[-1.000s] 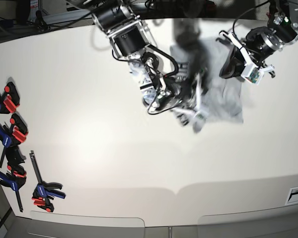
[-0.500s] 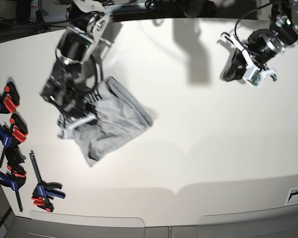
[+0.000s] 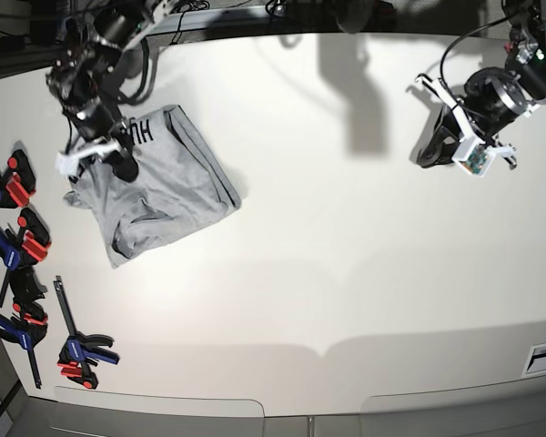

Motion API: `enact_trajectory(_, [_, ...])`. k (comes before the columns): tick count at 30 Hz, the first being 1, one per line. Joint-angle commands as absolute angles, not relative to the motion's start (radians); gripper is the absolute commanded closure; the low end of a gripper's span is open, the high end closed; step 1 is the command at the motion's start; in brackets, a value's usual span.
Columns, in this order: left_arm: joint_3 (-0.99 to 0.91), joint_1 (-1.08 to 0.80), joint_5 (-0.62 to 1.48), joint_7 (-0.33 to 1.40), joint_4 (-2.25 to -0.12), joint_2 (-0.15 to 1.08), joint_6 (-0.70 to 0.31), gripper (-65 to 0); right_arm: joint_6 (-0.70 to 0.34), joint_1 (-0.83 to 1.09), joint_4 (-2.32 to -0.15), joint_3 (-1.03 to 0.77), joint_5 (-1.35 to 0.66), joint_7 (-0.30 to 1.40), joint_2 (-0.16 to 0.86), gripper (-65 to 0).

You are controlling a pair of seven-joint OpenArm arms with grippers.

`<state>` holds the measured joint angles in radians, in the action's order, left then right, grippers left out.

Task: Fold the T-shirt properly
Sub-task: 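Slide the folded shirt with the right gripper toward the clamps, then release the folded shirt and lift the right gripper away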

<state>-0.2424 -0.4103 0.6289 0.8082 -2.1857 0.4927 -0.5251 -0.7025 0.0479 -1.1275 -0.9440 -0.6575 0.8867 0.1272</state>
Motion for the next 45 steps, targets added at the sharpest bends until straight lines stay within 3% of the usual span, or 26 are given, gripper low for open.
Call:
enact_trajectory(1, [-0.248, -0.408, 0.642, 0.785, -2.2, 0.506, -0.524, 0.0, -0.585, 0.112, -1.119, -0.981, -0.535, 0.965, 0.139, 0.0])
enact_trajectory(7, [-0.248, -0.408, 0.668, 0.786, -2.2, 0.516, -0.524, 0.0, -0.598, 0.159, -1.267, -1.017, -0.638, 0.97, 0.138, 0.0])
enact_trajectory(13, [-0.248, -0.41, 0.682, 0.792, -2.2, 0.516, -0.524, 0.0, -0.604, 0.158, -1.557, -1.014, -0.792, 1.028, 0.138, 0.0])
enact_trajectory(17, [-0.248, -0.41, 0.682, 0.792, -2.2, 0.516, -0.524, 0.0, -0.698, 0.155, -1.787, -1.007, -0.851, 1.03, 0.138, 0.0])
enact_trajectory(21, [-0.248, -0.411, 0.682, 0.792, -2.2, 0.516, -0.524, 0.0, -0.698, 0.163, -1.931, -0.927, -0.854, 1.056, 0.138, 0.0])
enact_trajectory(26, [-0.248, -0.416, 0.682, 0.799, -2.2, 0.516, -0.524, 0.0, -0.698, 0.17, -1.93, -0.699, -0.763, 1.157, 0.154, 0.0])
enact_trajectory(32, [-0.248, -0.438, 0.679, 0.8, -2.2, 0.516, -0.525, 0.0, -0.698, 0.169, -1.862, -0.459, -0.58, 1.166, 0.274, 0.0])
enact_trajectory(39, [-0.248, -0.454, 0.679, 0.799, -2.199, 0.516, -0.524, 0.0, -0.698, 0.166, -1.672, -0.315, -0.638, 1.226, 0.367, 0.0])
enact_trajectory(45, [-0.248, -0.451, 0.678, 0.799, -2.199, 0.516, -0.525, 0.0, -0.698, 0.131, -1.528, -0.233, -0.591, 1.068, 0.352, 0.0])
